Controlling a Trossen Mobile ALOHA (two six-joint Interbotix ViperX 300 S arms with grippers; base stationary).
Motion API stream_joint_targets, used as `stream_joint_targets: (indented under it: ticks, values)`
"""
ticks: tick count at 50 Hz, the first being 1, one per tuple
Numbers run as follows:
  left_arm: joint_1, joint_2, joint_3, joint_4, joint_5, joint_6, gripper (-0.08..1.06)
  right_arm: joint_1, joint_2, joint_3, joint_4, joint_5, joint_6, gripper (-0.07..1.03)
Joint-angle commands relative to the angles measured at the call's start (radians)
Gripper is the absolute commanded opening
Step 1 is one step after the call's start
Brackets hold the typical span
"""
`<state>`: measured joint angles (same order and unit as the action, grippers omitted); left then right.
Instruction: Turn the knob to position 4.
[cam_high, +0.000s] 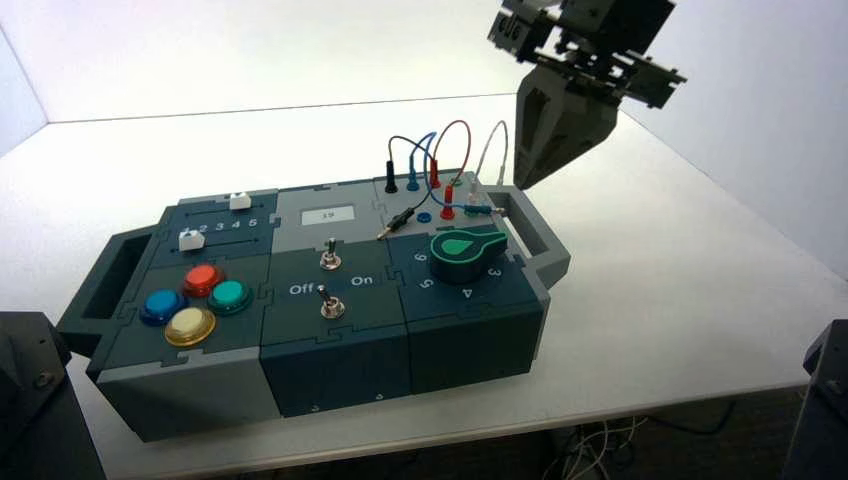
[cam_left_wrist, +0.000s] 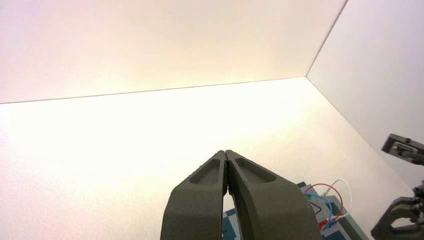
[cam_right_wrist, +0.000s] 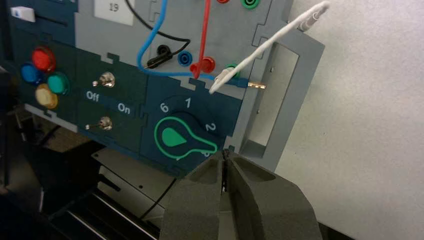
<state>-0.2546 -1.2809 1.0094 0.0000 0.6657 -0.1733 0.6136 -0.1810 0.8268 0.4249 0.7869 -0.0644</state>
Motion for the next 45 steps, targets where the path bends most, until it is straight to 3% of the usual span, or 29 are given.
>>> stream_joint_targets:
  ticks: [1, 11, 45]
  values:
    - [0.005, 0.018, -0.015, 0.002, -0.012, 0.002, -0.03, 0.009, 0.025, -0.035, 0.008, -0.003, -0.009, -0.02]
    - [0.005, 0.025, -0.018, 0.002, -0.015, 0.002, -0.03, 0.035, 0.067, -0.044, 0.015, -0.003, -0.012, -0.02]
    - [0.005, 0.084, -0.037, 0.002, -0.058, 0.002, -0.03, 0.037, 0.129, -0.054, 0.023, 0.015, -0.025, -0.02]
